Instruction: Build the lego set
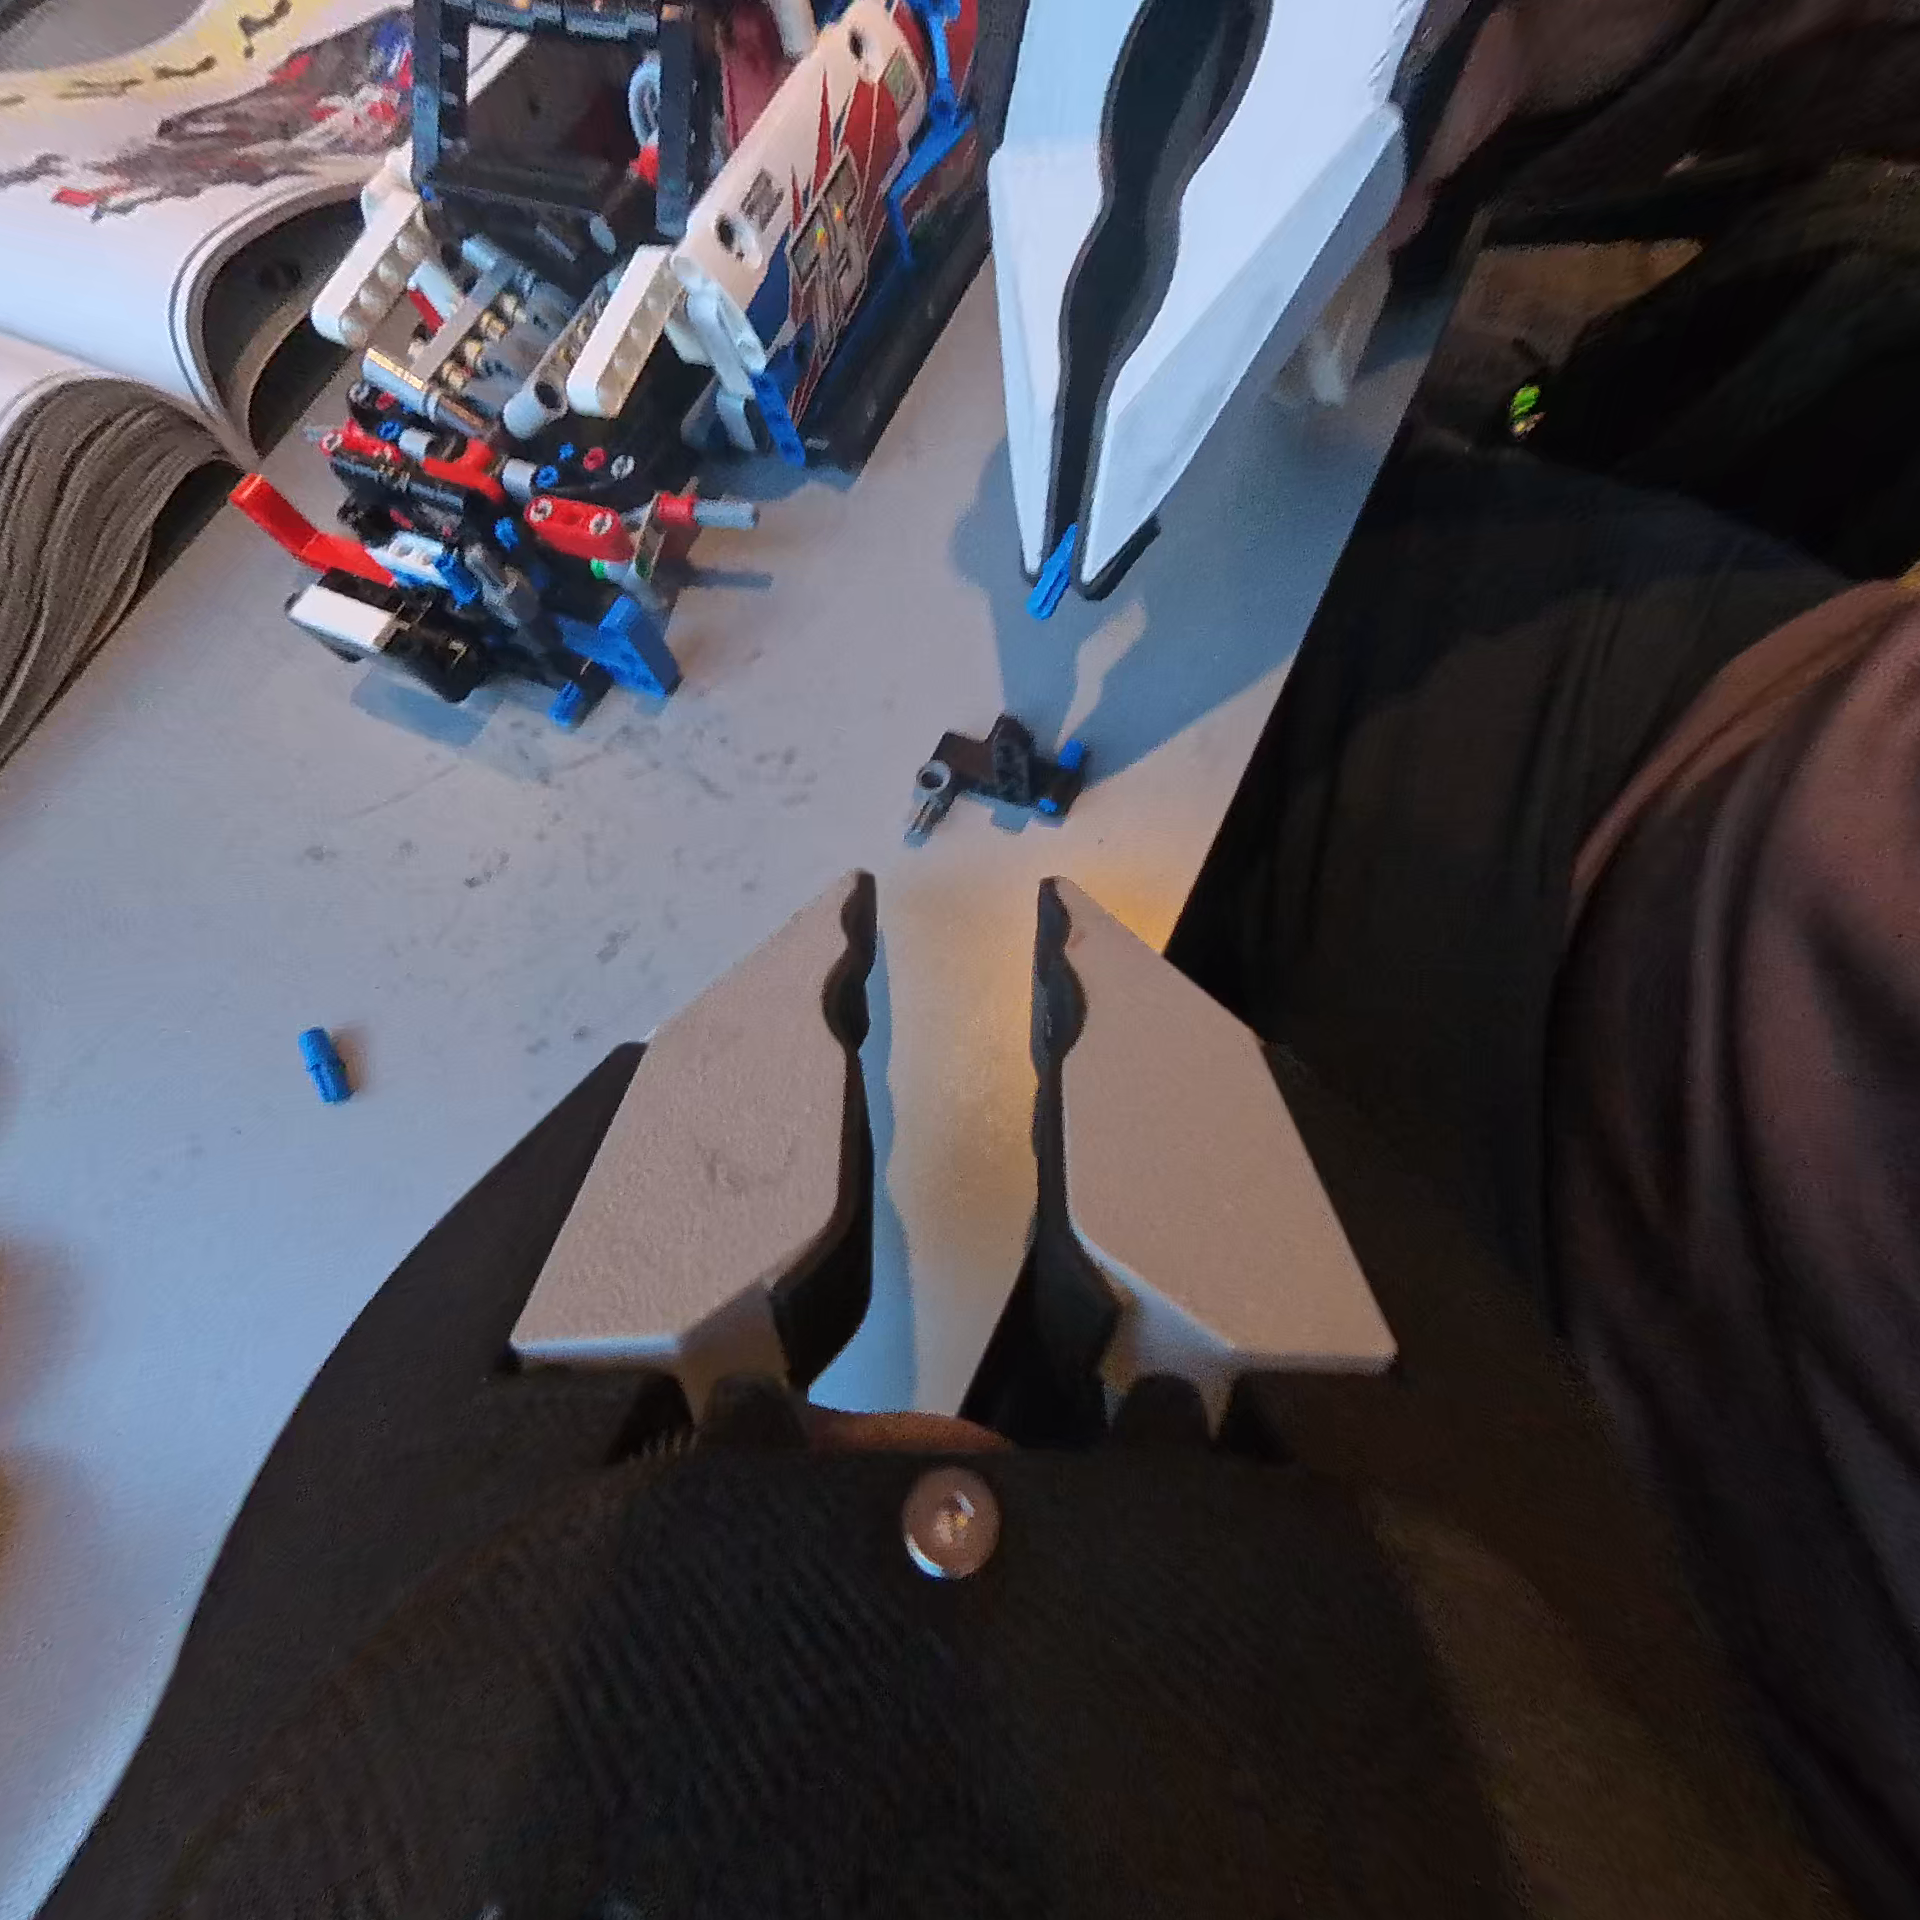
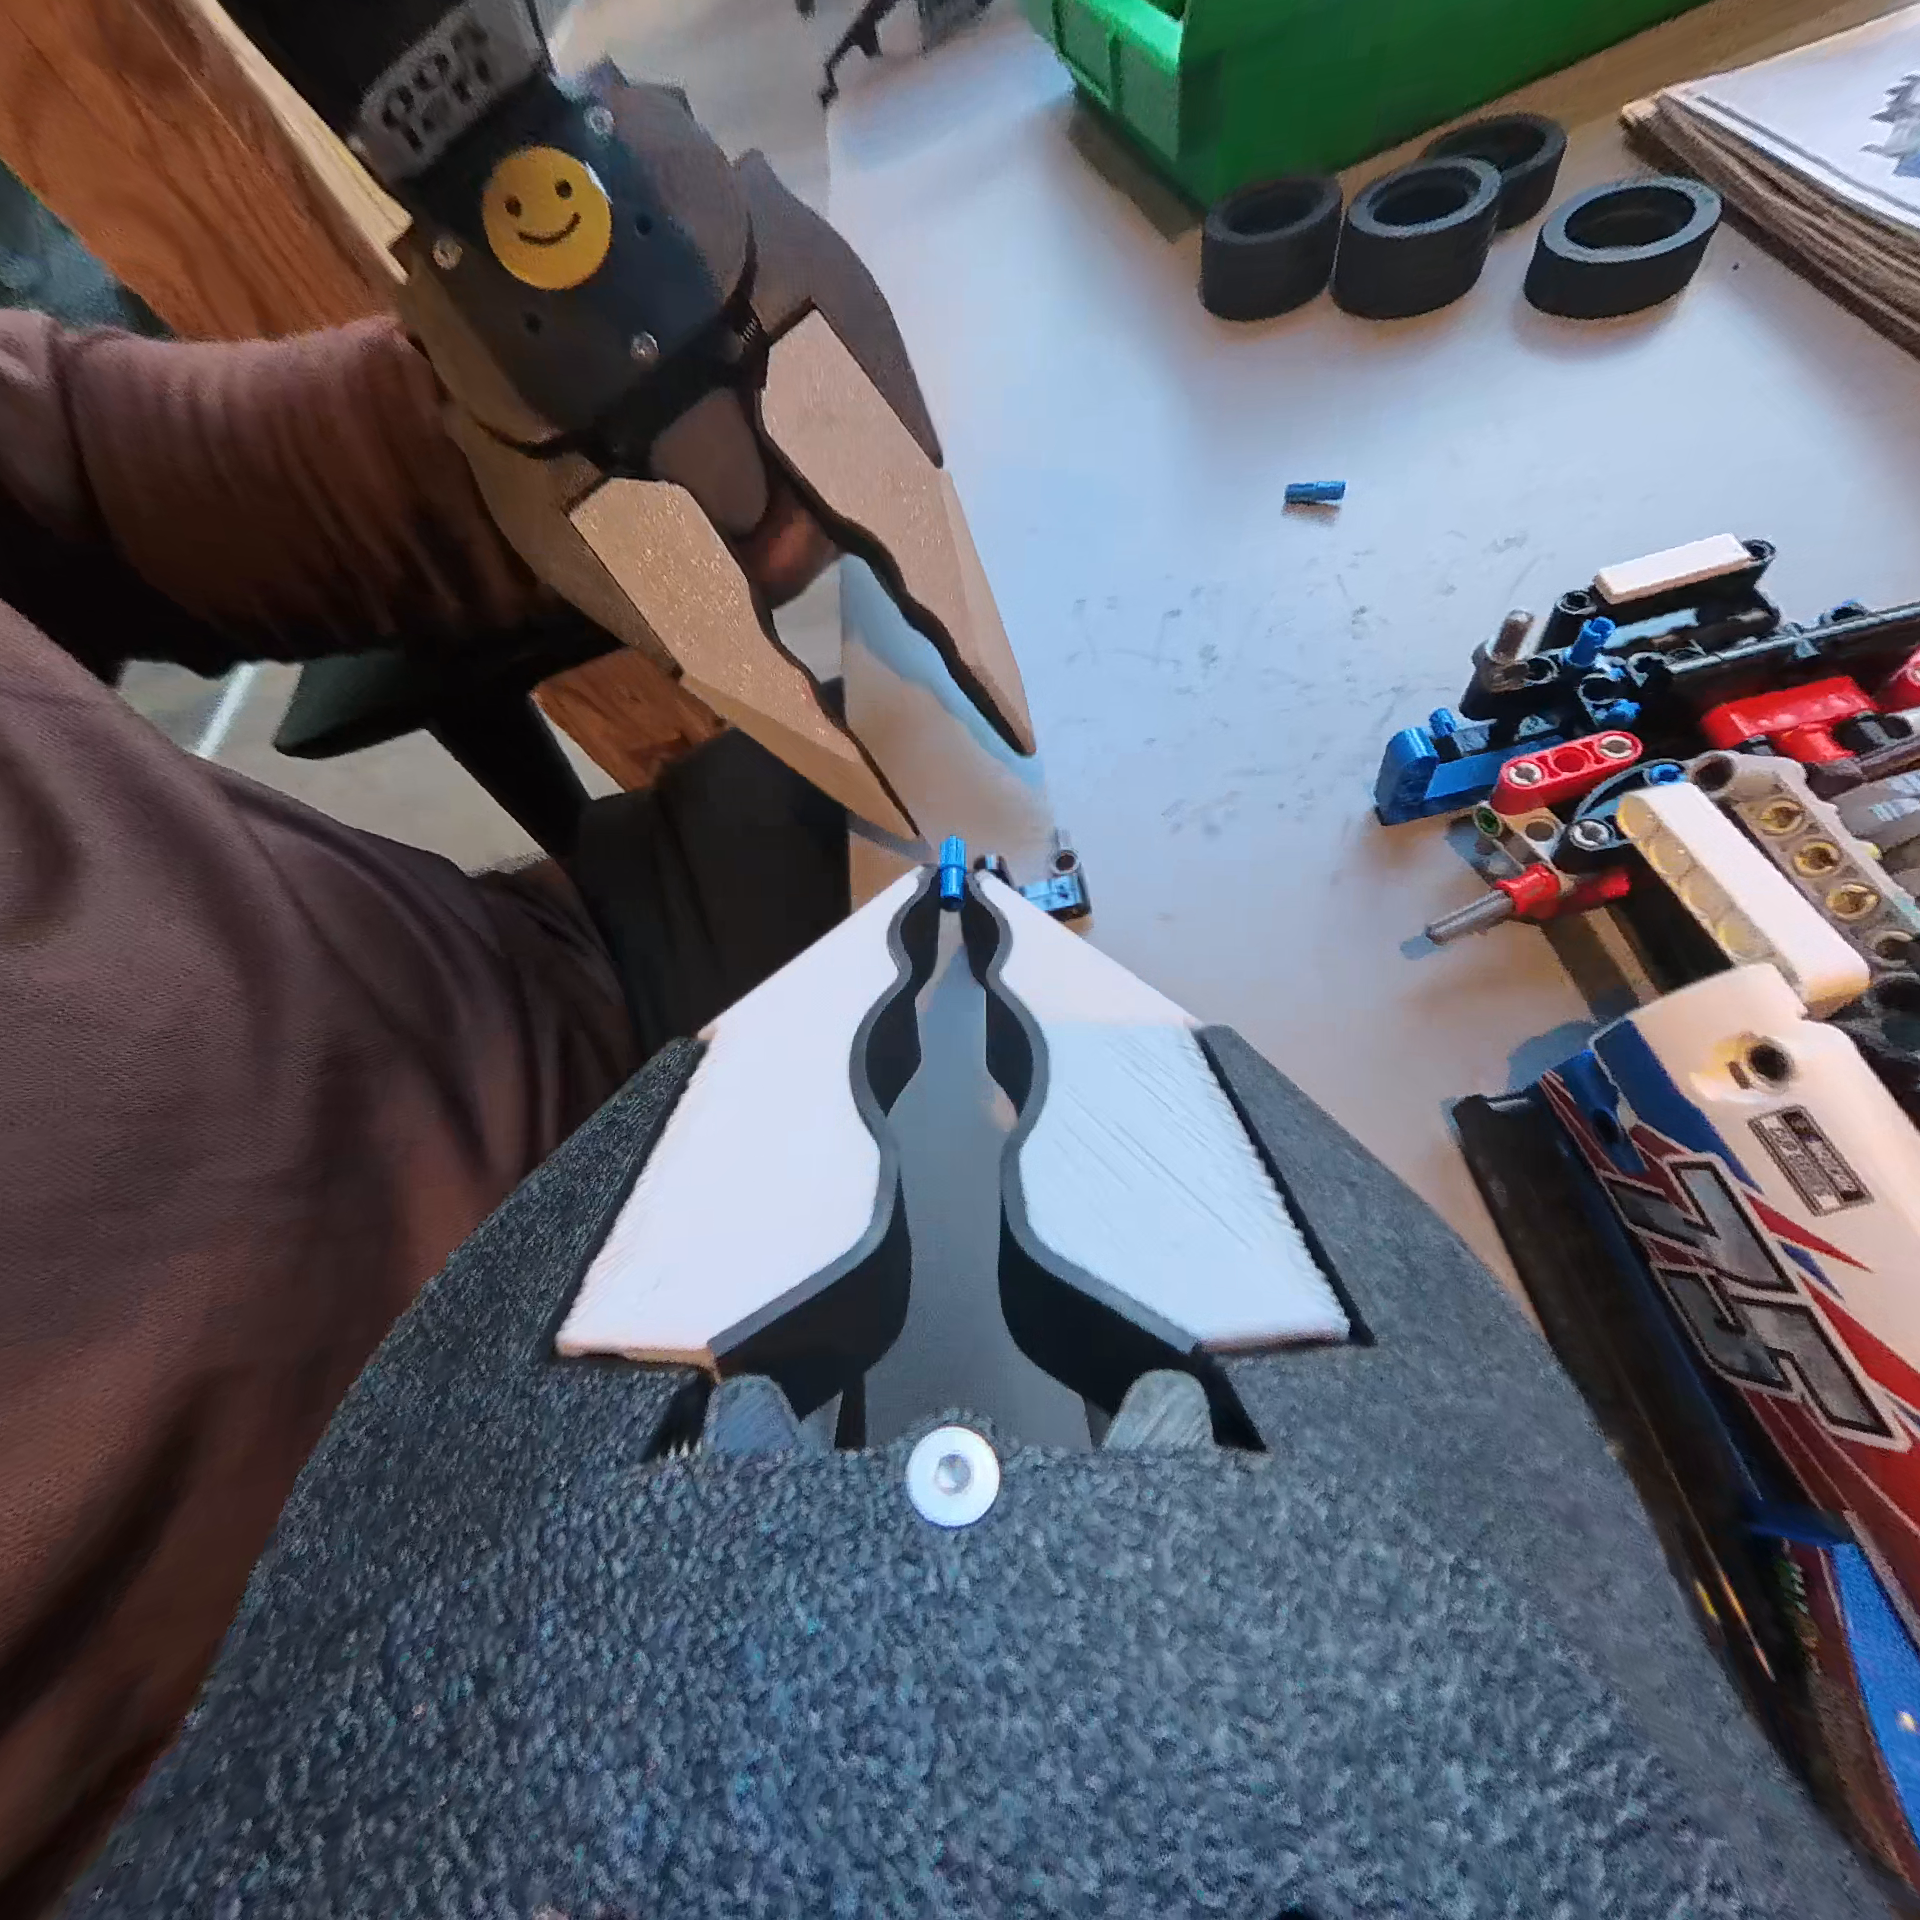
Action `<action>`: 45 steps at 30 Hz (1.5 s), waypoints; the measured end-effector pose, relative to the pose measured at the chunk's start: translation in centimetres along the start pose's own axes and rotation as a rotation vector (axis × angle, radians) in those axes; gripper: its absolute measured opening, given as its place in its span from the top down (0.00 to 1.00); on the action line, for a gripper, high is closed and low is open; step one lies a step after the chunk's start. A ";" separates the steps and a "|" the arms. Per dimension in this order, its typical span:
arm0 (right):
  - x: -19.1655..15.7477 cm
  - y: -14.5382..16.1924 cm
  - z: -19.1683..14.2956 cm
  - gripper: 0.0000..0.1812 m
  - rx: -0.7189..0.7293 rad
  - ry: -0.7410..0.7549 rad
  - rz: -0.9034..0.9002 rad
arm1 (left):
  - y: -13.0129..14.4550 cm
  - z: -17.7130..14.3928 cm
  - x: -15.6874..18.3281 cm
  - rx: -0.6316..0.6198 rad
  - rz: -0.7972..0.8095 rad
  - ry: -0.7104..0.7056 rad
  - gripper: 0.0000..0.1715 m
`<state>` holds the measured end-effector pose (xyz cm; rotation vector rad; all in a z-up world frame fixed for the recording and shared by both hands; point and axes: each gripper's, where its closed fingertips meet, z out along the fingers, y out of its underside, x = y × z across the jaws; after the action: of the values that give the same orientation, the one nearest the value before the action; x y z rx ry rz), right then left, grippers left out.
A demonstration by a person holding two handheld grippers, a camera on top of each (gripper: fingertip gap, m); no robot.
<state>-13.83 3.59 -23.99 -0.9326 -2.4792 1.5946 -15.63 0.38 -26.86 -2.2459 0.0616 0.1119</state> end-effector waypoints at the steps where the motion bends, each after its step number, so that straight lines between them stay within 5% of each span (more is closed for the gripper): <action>1: -0.2 -0.2 0.0 0.98 0.015 -0.019 0.001 | -0.5 0.1 0.3 0.013 -0.001 0.012 0.84; 13: -1.8 -0.4 -0.6 0.98 0.049 -0.105 -0.038 | -5.5 -0.1 3.3 0.148 0.011 0.173 0.95; 45: -2.3 0.5 -1.0 0.97 -0.024 -0.045 -0.241 | -4.6 0.2 3.9 0.113 0.068 0.201 1.00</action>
<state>-11.40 3.34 -23.31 -0.5788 -2.5299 1.5270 -11.40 3.38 -23.84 -2.1358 0.2465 -0.0799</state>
